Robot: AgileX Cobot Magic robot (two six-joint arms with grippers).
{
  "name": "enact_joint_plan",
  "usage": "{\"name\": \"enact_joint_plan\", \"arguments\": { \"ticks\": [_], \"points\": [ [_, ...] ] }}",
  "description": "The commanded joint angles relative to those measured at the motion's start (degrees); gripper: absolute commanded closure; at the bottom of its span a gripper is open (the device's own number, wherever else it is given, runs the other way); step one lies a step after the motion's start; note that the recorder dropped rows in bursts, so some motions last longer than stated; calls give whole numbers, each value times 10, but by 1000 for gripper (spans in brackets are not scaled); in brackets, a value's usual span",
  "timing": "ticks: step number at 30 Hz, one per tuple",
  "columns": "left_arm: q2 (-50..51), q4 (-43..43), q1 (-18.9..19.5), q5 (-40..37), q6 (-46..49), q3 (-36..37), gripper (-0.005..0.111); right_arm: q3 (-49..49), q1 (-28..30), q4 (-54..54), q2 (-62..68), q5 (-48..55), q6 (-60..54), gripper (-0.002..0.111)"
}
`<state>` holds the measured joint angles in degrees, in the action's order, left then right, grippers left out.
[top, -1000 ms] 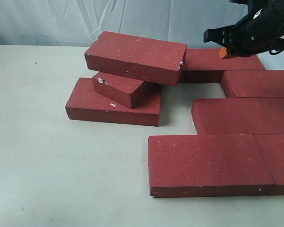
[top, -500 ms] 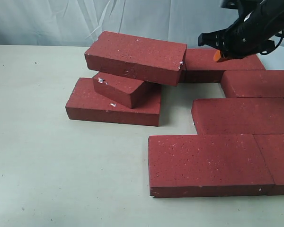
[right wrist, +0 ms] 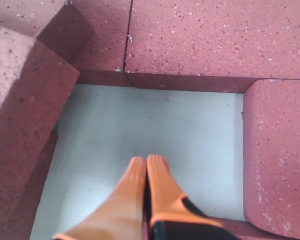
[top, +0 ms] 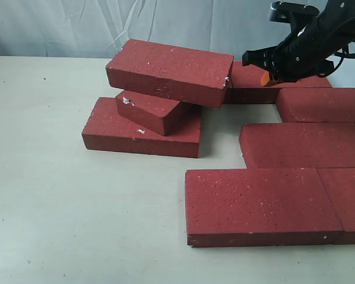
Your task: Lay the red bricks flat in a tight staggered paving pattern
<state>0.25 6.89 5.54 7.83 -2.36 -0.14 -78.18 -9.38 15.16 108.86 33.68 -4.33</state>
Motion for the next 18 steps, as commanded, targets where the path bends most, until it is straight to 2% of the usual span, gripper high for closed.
{"name": "enact_joint_plan", "arguments": {
  "ticks": [1,6,9,11,12,14,18],
  "points": [
    [-3,49,0,22,-4,1,107,-5,-1,7,0,-5,-15,109],
    [-1,77,0,-19,-4,-1,107,-5,-11,13,0,-4,-19,109],
    [37,76,0,-53,-4,-28,107,-5,-20,13,0,-3,-30,109],
    [102,46,0,-74,0,-69,107,-5,-21,13,0,-3,-32,109],
    [148,-7,0,-99,0,-110,107,-5,-21,13,0,2,-32,109],
    [228,-55,0,-140,0,-172,107,-5,-21,13,0,2,-32,109],
    [412,-54,-6,-192,0,-292,107,-5,-21,45,0,5,-32,109]
  ]
}}
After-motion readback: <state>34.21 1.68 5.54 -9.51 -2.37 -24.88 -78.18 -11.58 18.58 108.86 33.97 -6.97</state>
